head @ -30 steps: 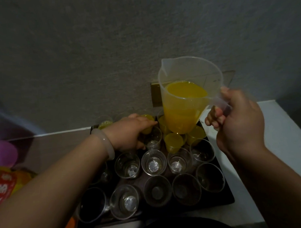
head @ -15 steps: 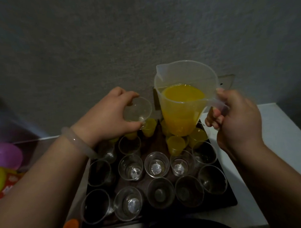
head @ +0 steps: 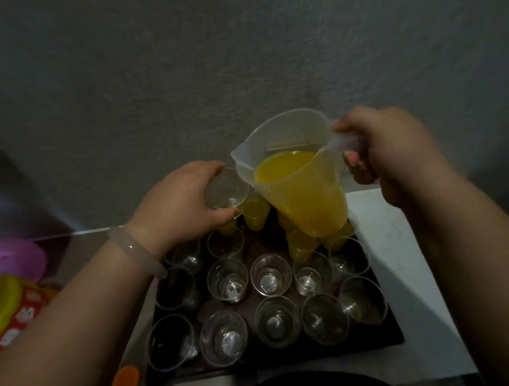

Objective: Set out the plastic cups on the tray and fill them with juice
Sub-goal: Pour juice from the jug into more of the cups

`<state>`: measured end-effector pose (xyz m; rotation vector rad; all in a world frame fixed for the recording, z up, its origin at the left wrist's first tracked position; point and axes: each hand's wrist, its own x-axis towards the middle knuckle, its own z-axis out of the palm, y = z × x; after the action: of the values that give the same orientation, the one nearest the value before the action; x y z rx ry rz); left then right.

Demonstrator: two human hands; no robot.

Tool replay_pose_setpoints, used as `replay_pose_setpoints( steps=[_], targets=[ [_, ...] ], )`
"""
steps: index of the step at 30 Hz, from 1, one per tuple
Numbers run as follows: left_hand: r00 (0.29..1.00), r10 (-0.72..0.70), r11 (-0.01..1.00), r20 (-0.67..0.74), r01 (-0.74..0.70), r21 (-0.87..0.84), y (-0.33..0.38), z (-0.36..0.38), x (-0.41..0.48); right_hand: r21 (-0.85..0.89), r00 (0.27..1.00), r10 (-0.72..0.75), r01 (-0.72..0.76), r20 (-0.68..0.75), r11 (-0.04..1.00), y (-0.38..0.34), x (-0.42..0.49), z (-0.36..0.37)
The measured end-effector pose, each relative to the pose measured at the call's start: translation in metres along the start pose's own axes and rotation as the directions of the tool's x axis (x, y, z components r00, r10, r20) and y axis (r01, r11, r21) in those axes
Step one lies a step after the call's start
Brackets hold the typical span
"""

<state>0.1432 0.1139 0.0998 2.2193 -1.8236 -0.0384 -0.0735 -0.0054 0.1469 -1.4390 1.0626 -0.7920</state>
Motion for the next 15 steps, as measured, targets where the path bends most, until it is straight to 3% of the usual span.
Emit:
replay_pose_setpoints(
  steps=[15],
  targets=[
    [0.999, -0.043, 0.995, 0.009, 0.042, 0.096, 0.000, -0.001, -0.001, -0.456, 0.991, 0.037, 0.027, 0.132, 0.890, -0.034, 0.002, 0.022]
  ],
)
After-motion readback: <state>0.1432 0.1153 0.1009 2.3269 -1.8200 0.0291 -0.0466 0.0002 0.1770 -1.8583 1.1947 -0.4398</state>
